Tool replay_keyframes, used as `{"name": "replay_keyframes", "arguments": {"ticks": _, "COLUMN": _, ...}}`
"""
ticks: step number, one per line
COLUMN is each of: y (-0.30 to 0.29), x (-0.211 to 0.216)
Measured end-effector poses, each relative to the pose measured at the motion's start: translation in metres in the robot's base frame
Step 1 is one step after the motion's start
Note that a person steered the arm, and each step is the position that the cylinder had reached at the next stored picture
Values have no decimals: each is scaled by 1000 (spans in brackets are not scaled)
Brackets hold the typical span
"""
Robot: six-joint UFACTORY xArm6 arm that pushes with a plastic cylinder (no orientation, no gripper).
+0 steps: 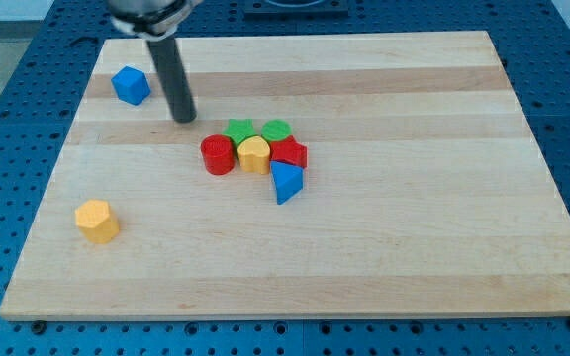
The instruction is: Point your arm to top left
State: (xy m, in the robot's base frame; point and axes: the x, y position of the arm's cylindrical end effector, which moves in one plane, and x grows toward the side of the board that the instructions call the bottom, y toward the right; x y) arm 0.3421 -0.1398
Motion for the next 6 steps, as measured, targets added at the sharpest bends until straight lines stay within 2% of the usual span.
{"name": "replay_keyframes", "arguments": {"ticks": 2, "y": 12, "x": -100}}
{"name": "replay_keyframes", "arguments": {"ticks": 3, "y": -14, "x": -134}}
{"name": "replay_keyframes", "arguments": {"ticks": 4, "y": -36, "x": -151}}
{"name": "replay_keyframes", "arguments": {"ticks": 5, "y": -77, "x": -150}}
{"name": "replay_keyframes", "arguments": {"ticks": 6, "y": -125, "x": -113}}
